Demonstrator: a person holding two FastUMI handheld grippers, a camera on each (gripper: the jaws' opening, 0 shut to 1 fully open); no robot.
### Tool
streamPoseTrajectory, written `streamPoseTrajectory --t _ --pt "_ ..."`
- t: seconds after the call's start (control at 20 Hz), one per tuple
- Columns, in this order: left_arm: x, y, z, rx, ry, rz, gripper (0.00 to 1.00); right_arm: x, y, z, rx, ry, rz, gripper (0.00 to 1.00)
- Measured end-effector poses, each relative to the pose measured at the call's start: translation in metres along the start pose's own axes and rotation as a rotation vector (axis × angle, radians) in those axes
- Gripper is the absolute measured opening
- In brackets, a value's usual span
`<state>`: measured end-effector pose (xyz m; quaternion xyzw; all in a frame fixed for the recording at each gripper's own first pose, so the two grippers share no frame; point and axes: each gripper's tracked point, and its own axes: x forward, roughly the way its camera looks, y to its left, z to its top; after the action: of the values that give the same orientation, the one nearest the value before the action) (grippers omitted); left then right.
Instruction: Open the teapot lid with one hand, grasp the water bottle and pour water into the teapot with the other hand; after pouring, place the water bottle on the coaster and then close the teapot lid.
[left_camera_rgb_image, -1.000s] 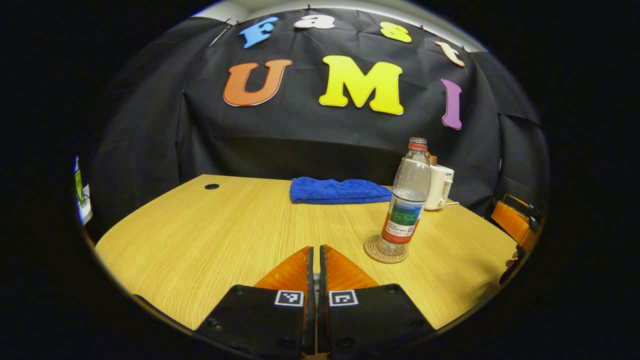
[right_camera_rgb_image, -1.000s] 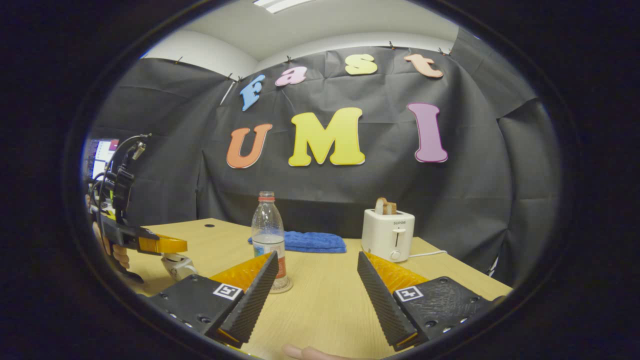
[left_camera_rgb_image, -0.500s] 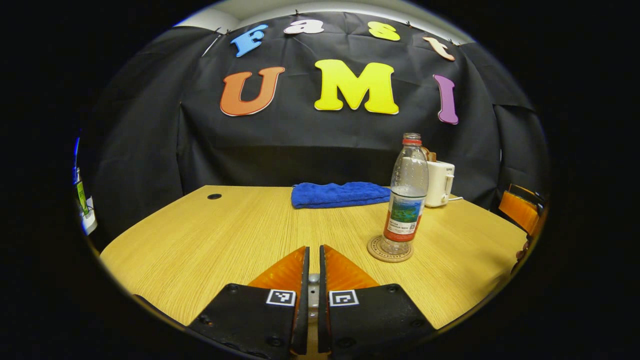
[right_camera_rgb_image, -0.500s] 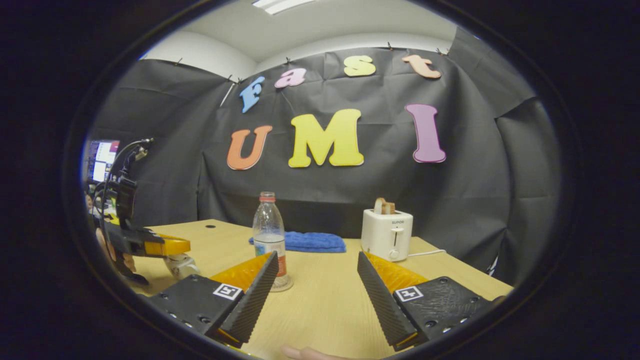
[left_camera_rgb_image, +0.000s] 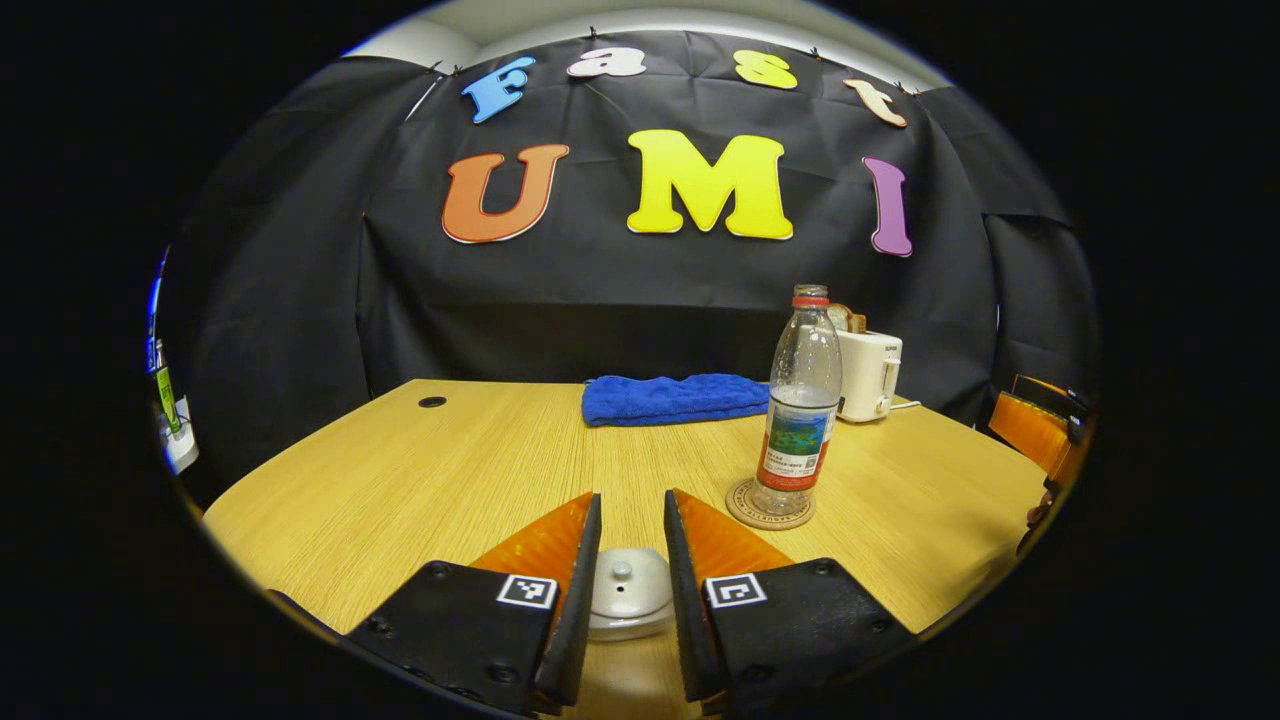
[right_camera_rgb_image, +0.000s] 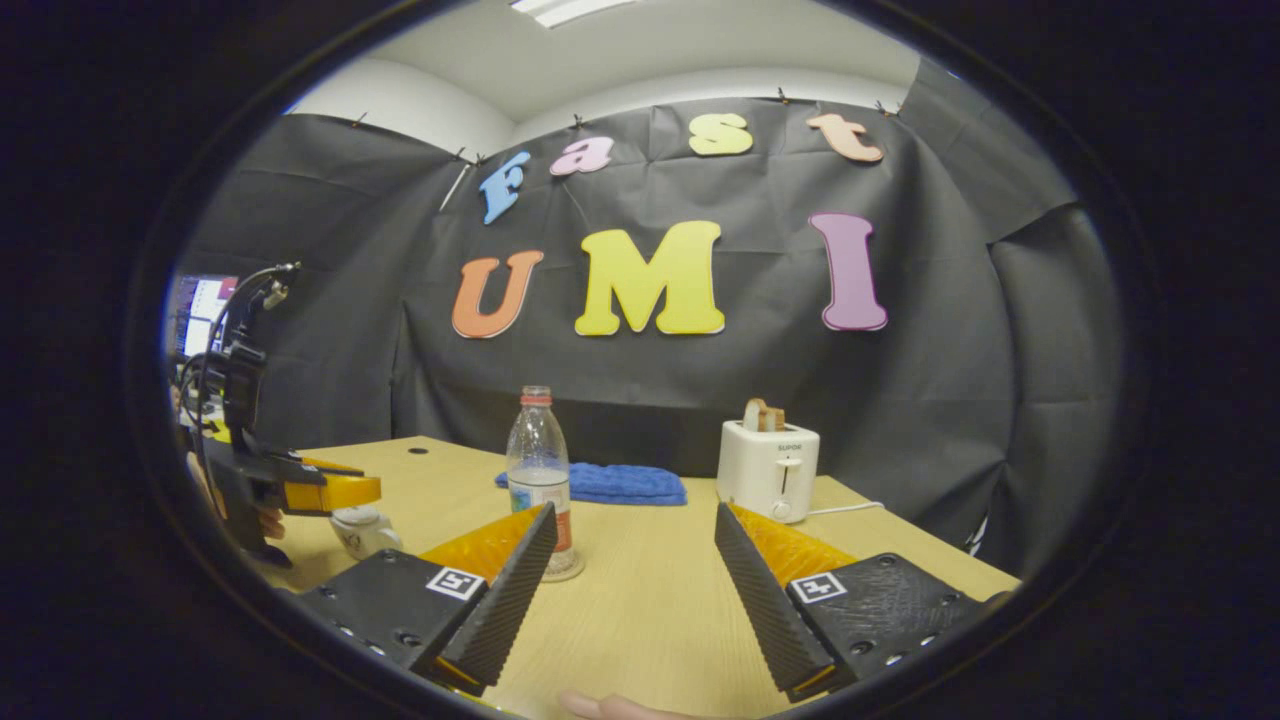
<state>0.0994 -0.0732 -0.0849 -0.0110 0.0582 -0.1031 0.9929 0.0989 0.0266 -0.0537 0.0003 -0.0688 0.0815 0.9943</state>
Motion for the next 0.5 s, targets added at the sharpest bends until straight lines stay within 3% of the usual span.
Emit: streamPoseTrajectory --t 0.05,0.15,0.3,0.5 --pt "-0.006 -0.004 0.005 -0.001 -0.009 -0.014 0.44 -0.003 -0.001 0.005 -0.012 -0.005 -0.011 0.95" --pt "-0.018 -0.01 0.018 0.02 -0.024 -0.026 0.68 -0.011 0.0 0.015 -0.035 -0.017 -0.031 0.95" --pt "-0.041 -0.008 0.038 0.055 -0.057 0.008 0.81 -0.023 0.003 0.032 -0.064 -0.028 -0.053 0.95" --pt "-0.076 -0.011 0.072 0.039 -0.11 0.025 0.82 -0.049 0.012 0.055 -0.077 -0.017 -0.076 0.98"
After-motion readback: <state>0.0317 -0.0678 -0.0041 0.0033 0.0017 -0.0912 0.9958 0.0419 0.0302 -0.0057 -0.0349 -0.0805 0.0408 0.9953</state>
